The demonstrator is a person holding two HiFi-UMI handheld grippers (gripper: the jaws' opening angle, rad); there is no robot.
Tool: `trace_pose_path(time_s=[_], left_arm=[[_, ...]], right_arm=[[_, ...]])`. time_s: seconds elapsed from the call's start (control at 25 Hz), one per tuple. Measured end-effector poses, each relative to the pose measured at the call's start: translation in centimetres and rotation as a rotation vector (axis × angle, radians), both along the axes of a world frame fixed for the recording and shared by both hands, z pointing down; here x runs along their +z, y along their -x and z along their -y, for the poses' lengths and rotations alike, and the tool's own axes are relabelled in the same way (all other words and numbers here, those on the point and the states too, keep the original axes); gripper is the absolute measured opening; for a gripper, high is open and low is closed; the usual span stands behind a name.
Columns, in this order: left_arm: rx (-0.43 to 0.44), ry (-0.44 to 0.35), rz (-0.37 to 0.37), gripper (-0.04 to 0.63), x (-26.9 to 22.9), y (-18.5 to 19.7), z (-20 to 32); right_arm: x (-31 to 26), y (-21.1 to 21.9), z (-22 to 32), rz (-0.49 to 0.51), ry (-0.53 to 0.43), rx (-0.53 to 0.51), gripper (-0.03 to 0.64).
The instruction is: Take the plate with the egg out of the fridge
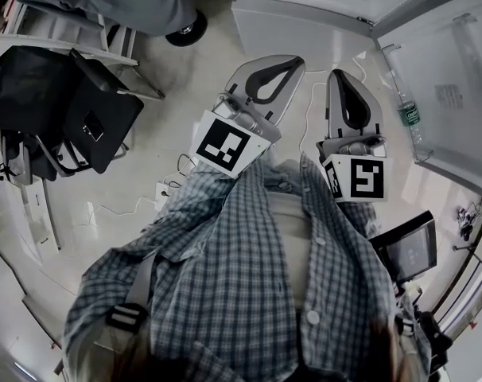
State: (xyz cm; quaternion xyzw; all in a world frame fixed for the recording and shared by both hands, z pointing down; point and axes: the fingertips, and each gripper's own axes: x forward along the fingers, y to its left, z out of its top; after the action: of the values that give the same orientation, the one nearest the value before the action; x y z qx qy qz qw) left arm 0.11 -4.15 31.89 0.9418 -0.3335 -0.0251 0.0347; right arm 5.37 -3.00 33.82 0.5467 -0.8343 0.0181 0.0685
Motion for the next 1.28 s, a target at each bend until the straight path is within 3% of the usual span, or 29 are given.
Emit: trace_pose_path(time_s=[0.76, 1.28], left_arm=[[-0.015, 0.002, -0.015, 0.006, 0.5, 0.9, 3.2], [-0.043, -0.025, -0.010, 0.006, -0.3, -1.2, 9.2]], right_arm=[[0.4, 0.6, 2.8, -0.006, -0.012, 0.003, 0.006], [-0.7, -1.2, 9.4, -0.004, -0.051, -0.037, 0.006]])
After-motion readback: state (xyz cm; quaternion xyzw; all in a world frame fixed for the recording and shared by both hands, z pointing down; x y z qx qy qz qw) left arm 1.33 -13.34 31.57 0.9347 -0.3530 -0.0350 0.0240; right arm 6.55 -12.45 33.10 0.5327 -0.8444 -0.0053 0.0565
